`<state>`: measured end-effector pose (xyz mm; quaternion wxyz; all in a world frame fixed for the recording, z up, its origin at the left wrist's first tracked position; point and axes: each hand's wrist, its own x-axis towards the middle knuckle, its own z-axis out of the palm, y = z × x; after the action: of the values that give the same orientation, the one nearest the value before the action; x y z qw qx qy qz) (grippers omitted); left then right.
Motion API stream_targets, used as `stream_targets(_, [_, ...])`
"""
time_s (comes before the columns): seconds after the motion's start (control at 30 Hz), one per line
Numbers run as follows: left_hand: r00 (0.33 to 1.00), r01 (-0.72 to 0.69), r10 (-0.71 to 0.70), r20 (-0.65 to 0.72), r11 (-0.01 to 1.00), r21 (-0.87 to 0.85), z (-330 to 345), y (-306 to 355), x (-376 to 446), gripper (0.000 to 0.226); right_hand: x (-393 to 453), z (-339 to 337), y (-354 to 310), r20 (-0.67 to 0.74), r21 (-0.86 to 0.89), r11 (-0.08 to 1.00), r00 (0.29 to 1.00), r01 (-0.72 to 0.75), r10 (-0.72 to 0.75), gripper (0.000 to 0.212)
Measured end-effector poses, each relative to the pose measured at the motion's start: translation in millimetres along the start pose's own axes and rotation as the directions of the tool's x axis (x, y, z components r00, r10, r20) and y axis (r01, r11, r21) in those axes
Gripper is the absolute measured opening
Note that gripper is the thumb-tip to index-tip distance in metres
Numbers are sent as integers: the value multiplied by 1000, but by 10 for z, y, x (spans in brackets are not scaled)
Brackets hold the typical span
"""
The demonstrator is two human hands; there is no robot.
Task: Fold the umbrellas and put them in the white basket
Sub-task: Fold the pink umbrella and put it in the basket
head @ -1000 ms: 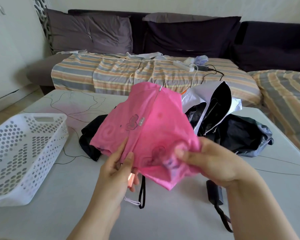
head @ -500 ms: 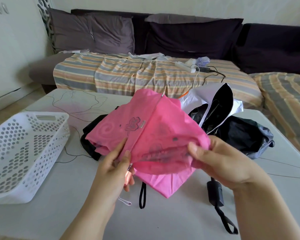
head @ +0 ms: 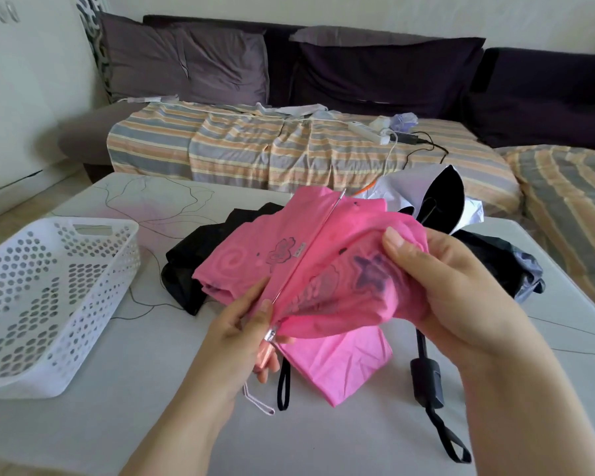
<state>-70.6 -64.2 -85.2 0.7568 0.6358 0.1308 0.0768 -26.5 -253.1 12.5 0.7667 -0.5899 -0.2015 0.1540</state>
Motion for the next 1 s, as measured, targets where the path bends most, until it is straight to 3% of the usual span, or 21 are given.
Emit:
stream_targets(0.07, [1000, 22, -22, -17, 1000, -13, 7, -6, -4, 39, 14, -16, 18, -8, -10, 999, 999, 46, -46, 33])
stream_targets(0.13, [999, 43, -45, -27, 997, -56, 26, 6, -23, 38, 45, -67, 62, -163, -125, 990, 982, 71, -91, 25])
stream_targets(0.2, [996, 73, -78, -37, 988, -136, 58, 38, -51, 31, 98, -161, 175, -407, -358, 934, 897, 16, -171, 3])
stream_targets(0.23, [993, 99, -108, -39, 977, -189, 78, 63, -65, 27, 128, -230, 257, -513, -482, 872, 833, -79, -208, 4])
stream_targets(0.3, [985, 150, -167, -31, 943, -297, 102, 104, -84, 17, 138, -318, 429, -630, -611, 740, 739, -282, -239, 23])
stream_targets(0.33, [983, 166, -181, -16, 928, -334, 105, 115, -86, 13, 120, -311, 489, -651, -634, 717, 701, -290, -292, 34])
stream_targets(0.4, [981, 181, -192, 9, 906, -383, 104, 139, -87, 18, 43, -159, 467, -621, -710, 697, 558, -101, -551, 33])
stream_targets(0.43, [979, 193, -205, 14, 893, -407, 99, 140, -85, 23, -20, -19, 413, -539, -778, 627, 474, 36, -696, 26])
stream_targets(0.47, [973, 218, -230, 25, 875, -433, 93, 133, -77, 30, -81, 121, 384, -416, -838, 526, 453, 145, -788, 18])
stream_targets(0.5, [964, 251, -264, 37, 855, -454, 98, 139, -75, 38, -131, 248, 382, -274, -870, 437, 513, 227, -813, 12])
stream_targets(0.53, [955, 279, -295, 42, 835, -475, 106, 144, -77, 46, -164, 348, 417, -160, -883, 398, 640, 247, -751, 11])
stream_targets(0.6, [945, 295, -326, 34, 801, -521, 115, 136, -81, 46, -165, 444, 555, -151, -898, 437, 892, 56, -425, 27])
stream_targets(0.63, [946, 283, -323, 21, 797, -533, 120, 132, -87, 39, -125, 456, 624, -216, -877, 474, 946, -80, -240, 37])
stream_targets(0.7, [956, 252, -293, 1, 820, -514, 141, 135, -108, 32, -44, 479, 674, -289, -785, 571, 957, -239, 4, 36])
stream_targets(0.73, [964, 235, -266, 11, 830, -506, 161, 126, -116, 30, -10, 488, 689, -277, -746, 621, 960, -238, 36, 30])
stream_targets(0.93, [980, 195, -197, 36, 895, -401, 237, 138, -167, 26, 127, 520, 774, -280, -636, 754, 960, -166, -25, 36])
stream_targets(1.0, [984, 176, -180, -2, 963, -204, 253, 164, -28, 20, 149, 485, 742, -289, -585, 792, 957, -174, -2, 31])
